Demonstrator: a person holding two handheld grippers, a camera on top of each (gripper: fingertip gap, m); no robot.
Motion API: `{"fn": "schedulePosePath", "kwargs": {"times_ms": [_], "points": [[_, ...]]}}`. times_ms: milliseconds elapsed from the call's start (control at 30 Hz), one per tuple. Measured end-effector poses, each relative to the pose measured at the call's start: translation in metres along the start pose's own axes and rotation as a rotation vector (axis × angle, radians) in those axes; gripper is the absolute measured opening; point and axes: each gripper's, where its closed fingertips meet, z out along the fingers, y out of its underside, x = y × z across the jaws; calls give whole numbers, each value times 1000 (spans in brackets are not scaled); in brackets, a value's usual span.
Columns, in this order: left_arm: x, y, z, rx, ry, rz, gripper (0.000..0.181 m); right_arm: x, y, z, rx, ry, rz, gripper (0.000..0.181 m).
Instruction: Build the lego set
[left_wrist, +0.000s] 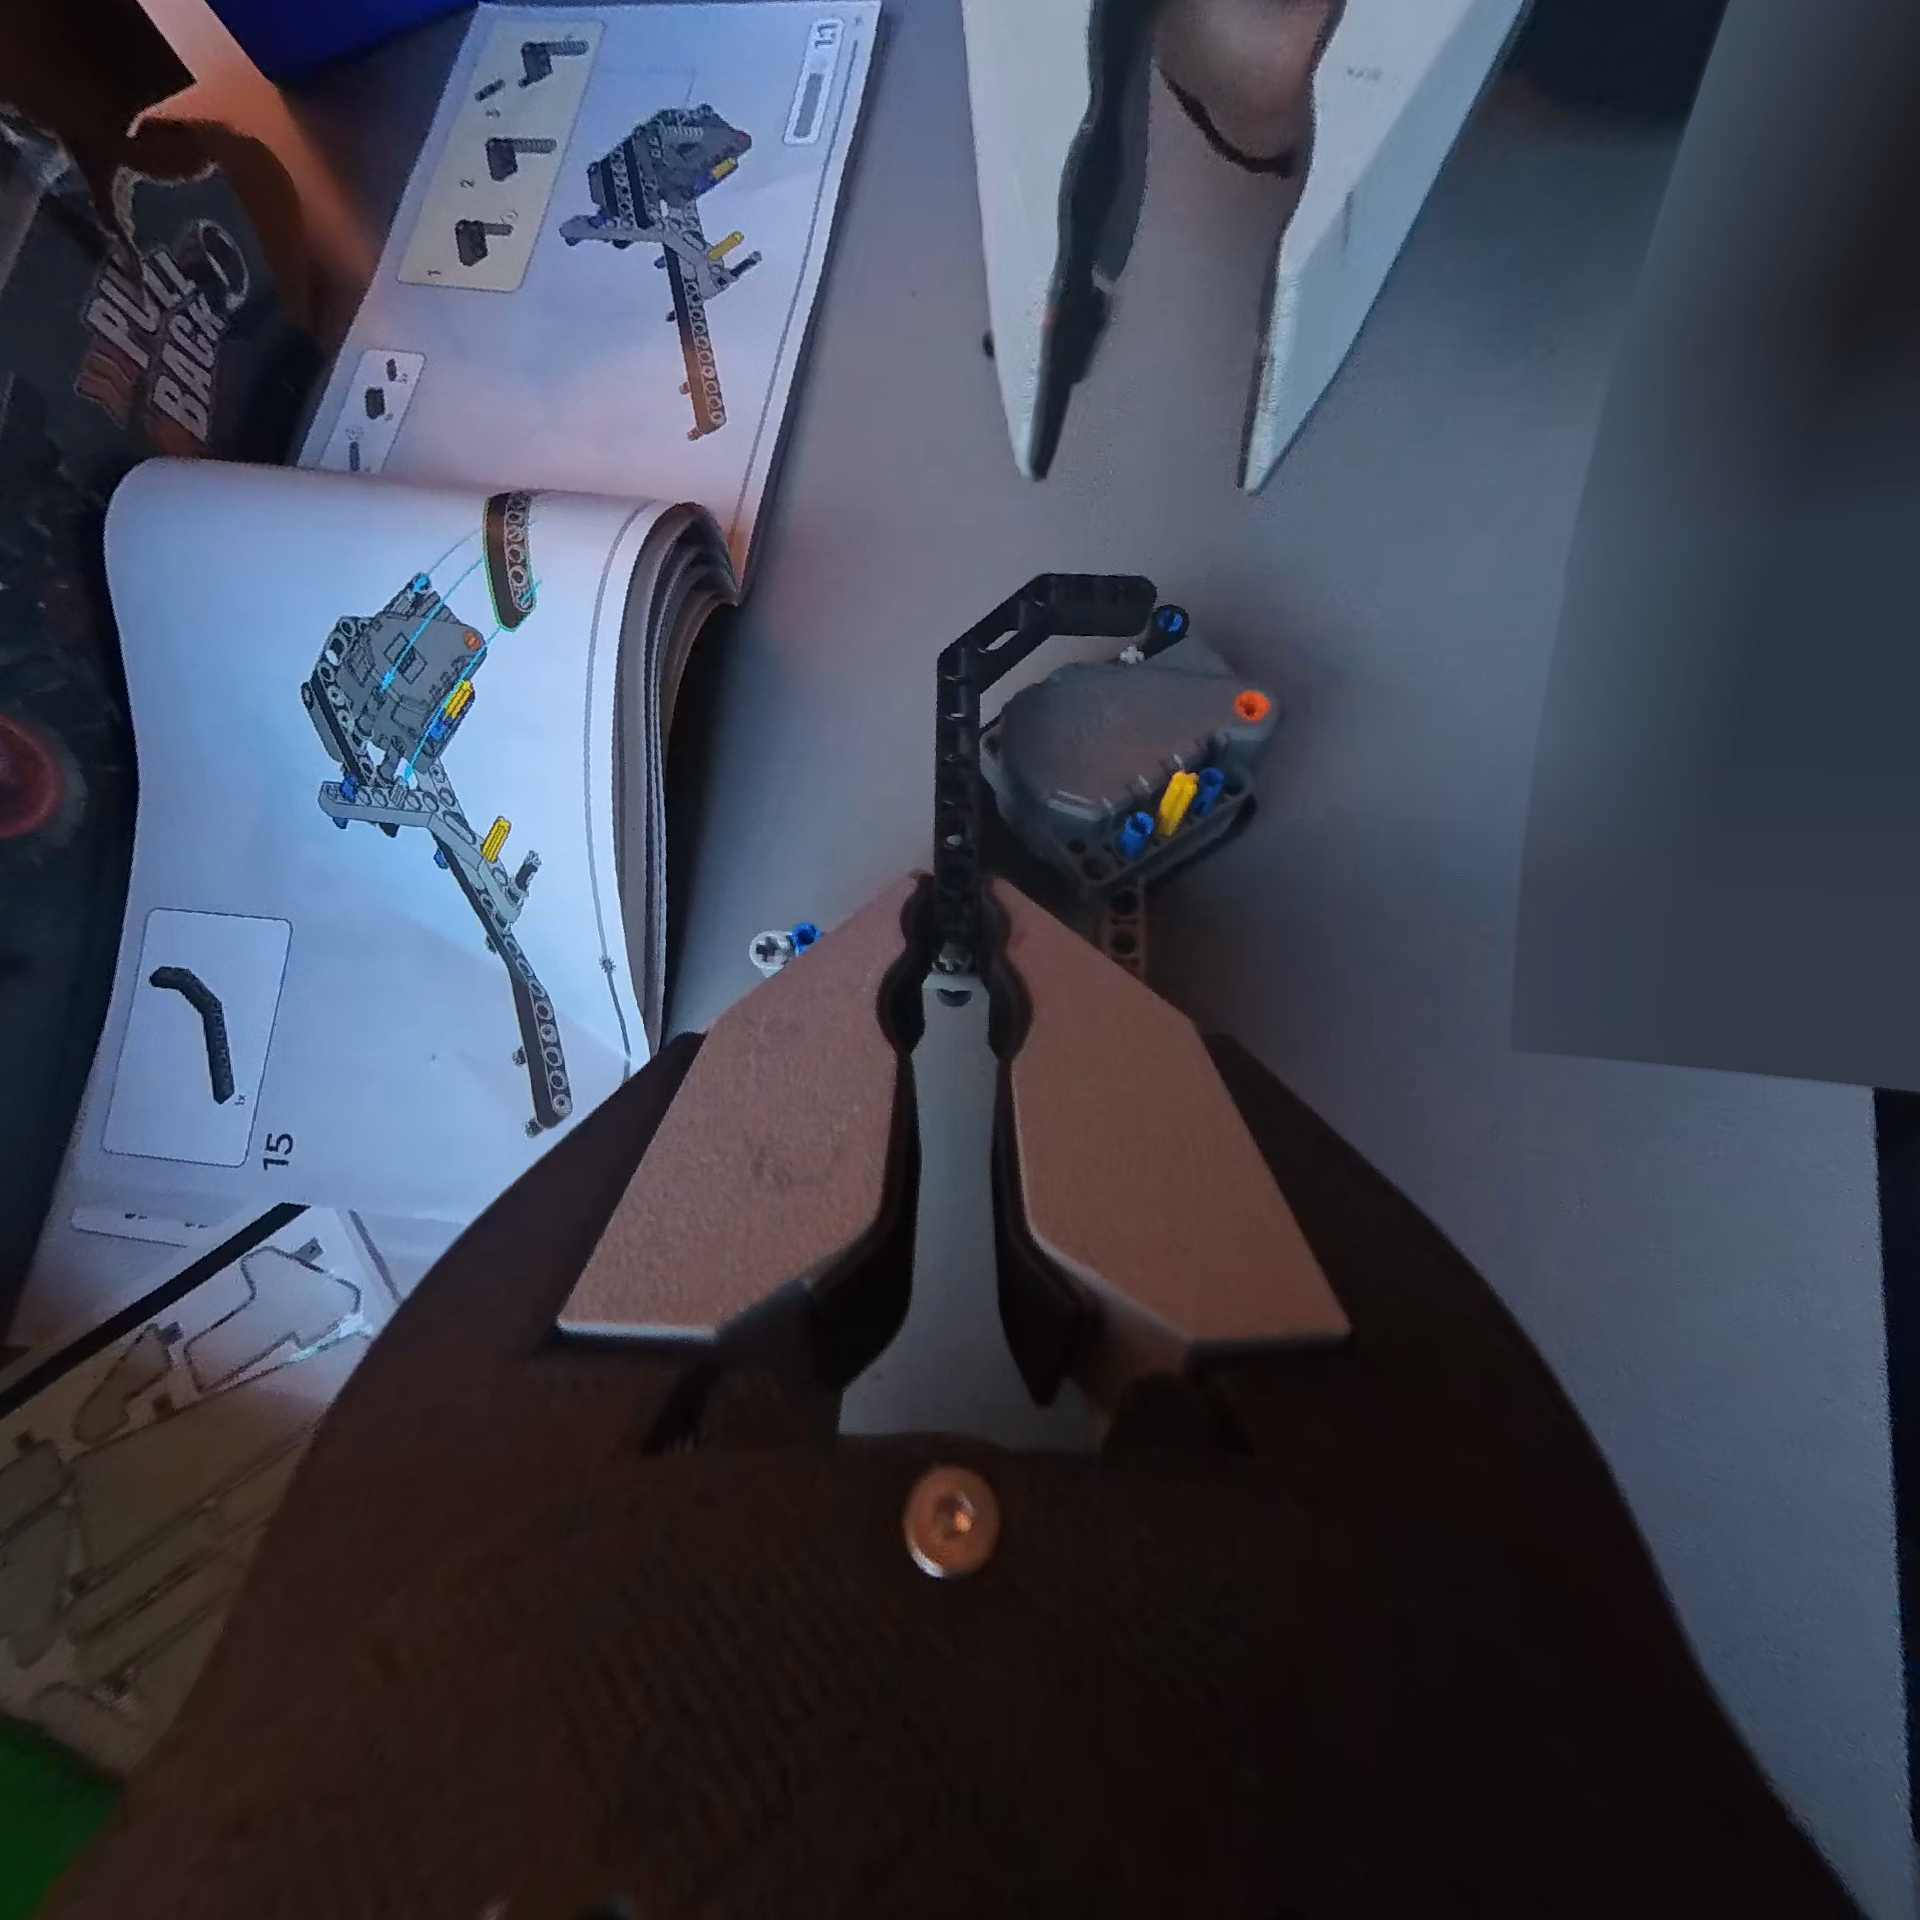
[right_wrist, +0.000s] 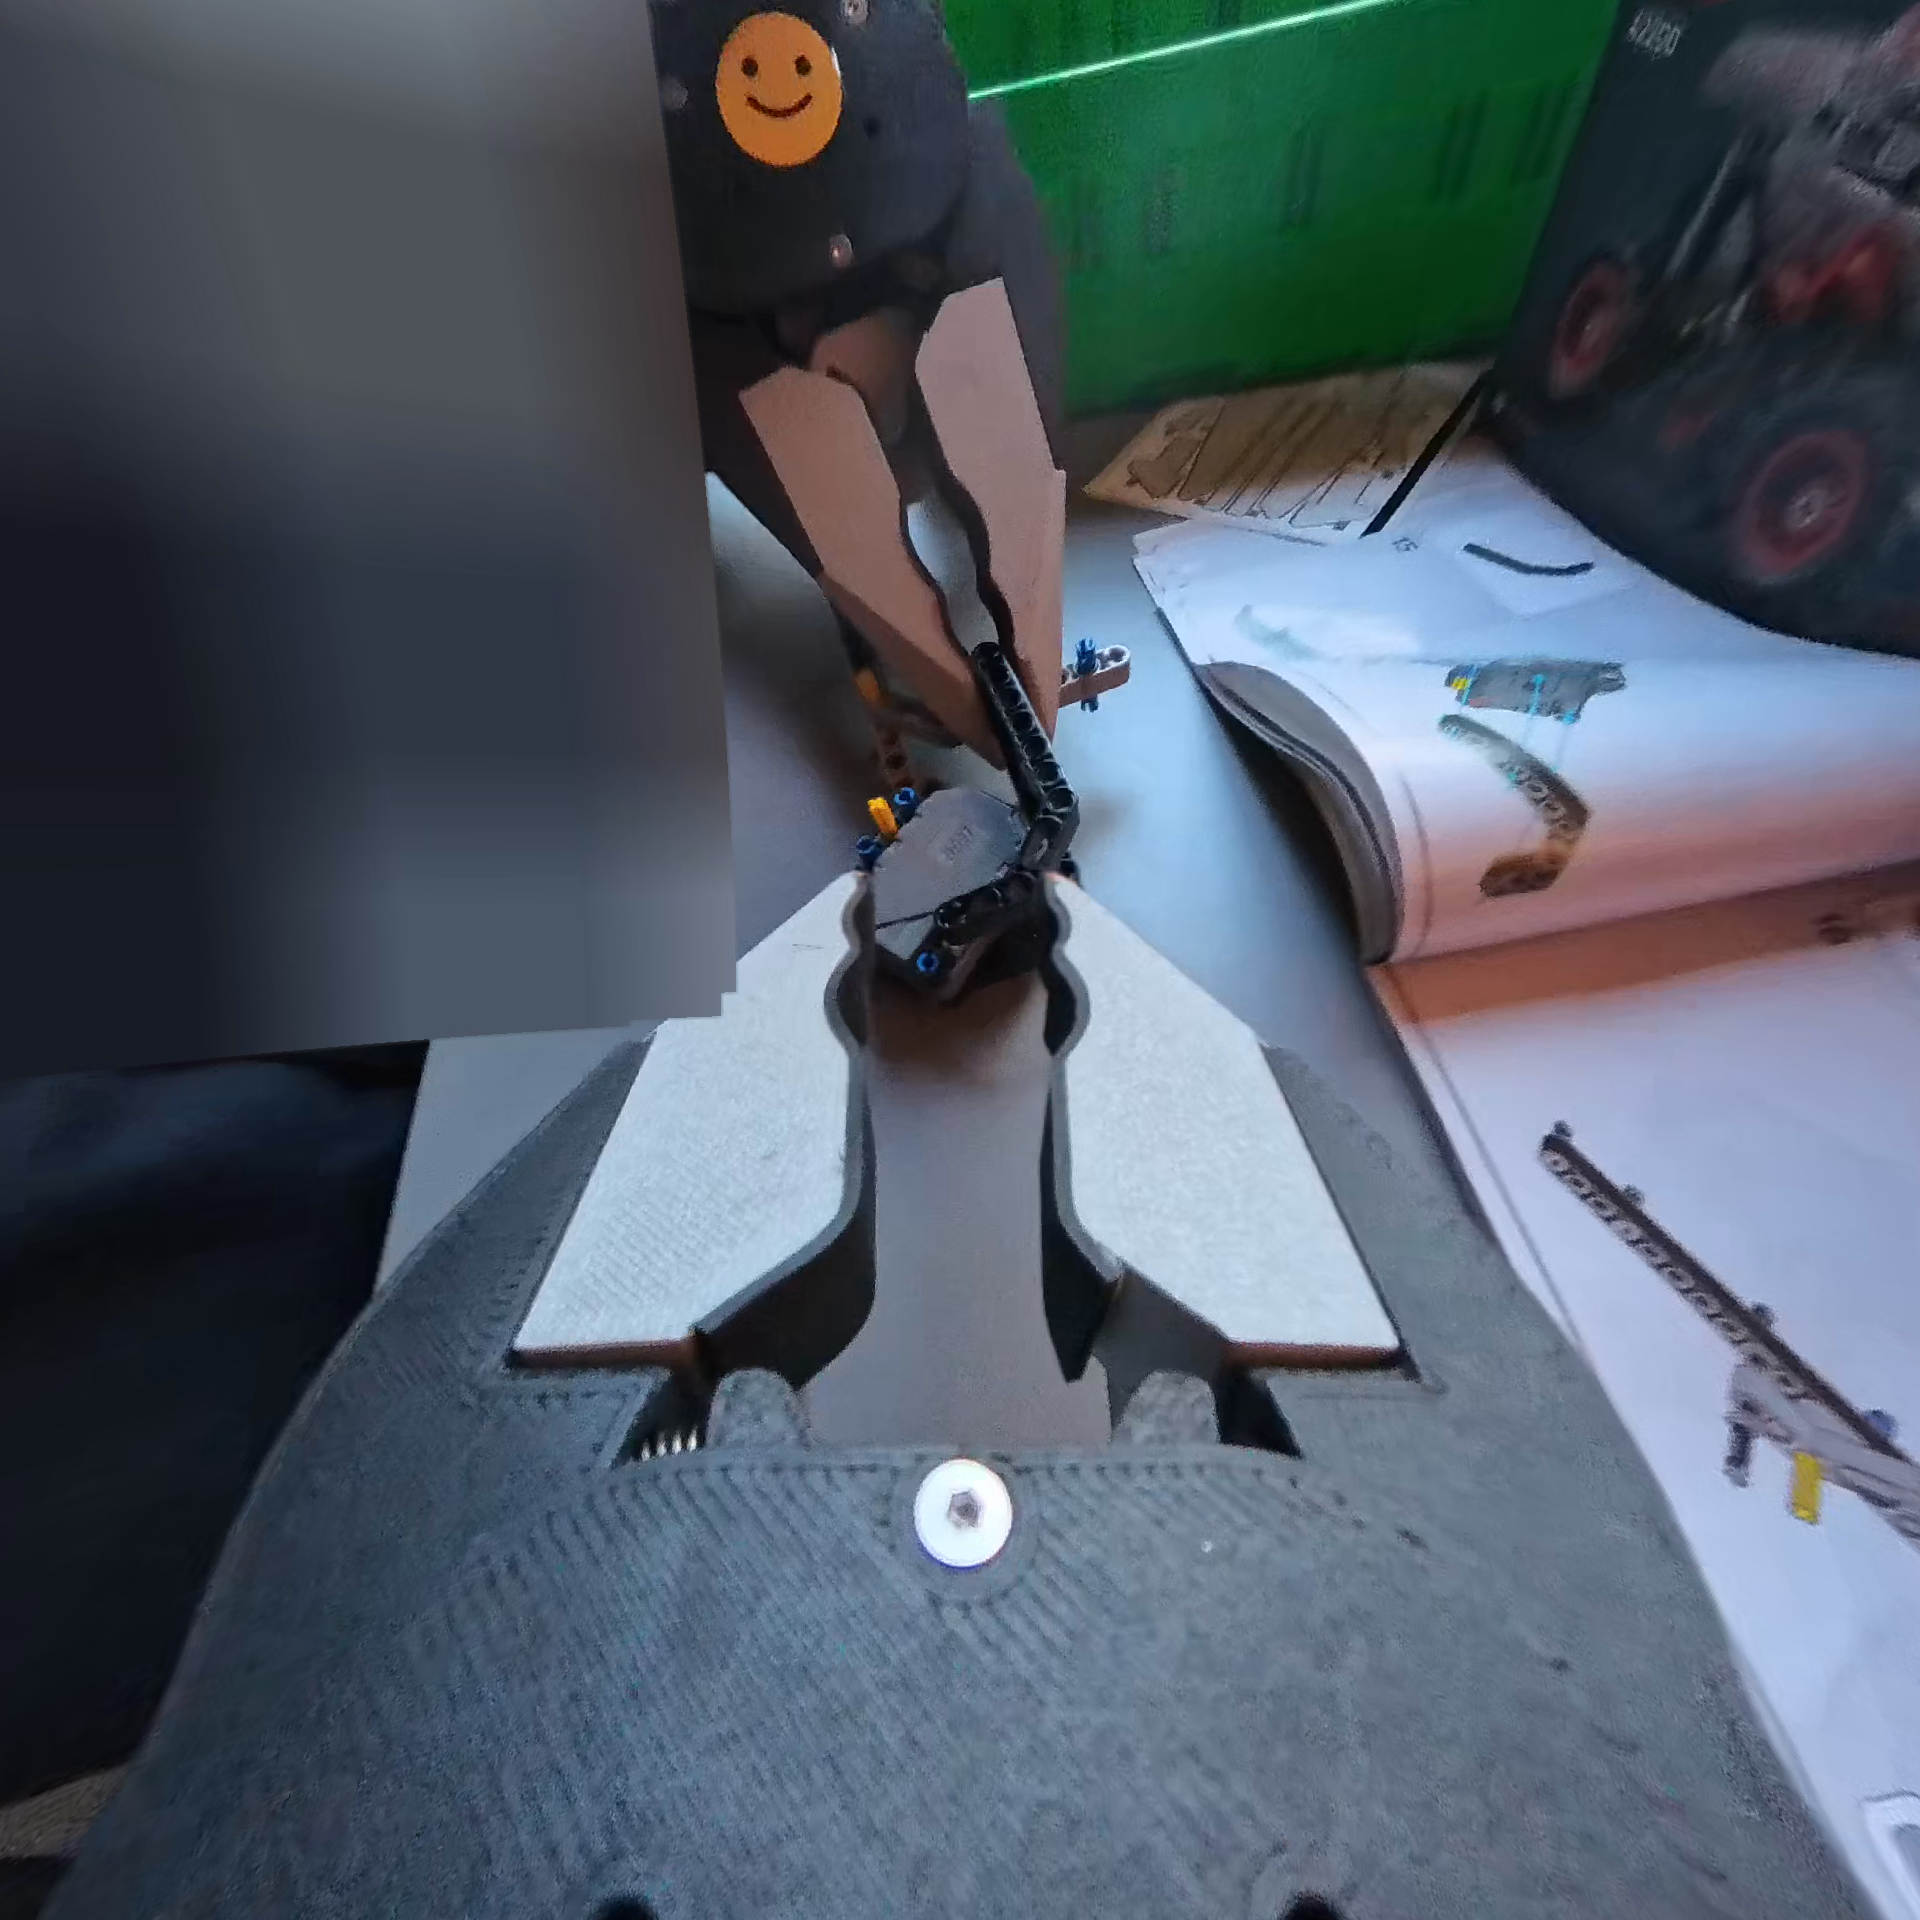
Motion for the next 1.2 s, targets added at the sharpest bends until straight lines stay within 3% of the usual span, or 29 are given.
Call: {"fn": "schedulePosePath", "kwargs": {"times_ms": [133, 300, 400, 900, 1200], "points": [[2, 0, 1, -26, 17, 16, 3, 7, 14, 4, -63, 29, -121, 30], [3, 0, 0, -31, 32, 12, 3, -2, 15, 16, -45, -89, -114, 35], [3, 0, 1, -30, 34, 9, 5, 4, 17, 21, -69, -42, -137, 23], [1, -10, -9, 35, 3, -32, 22, -2, 17, 19, -105, -16, -150, 21], [1, -11, -11, 48, -4, -23, 17, 0, 17, 17, -101, 16, -101, 21]]}}
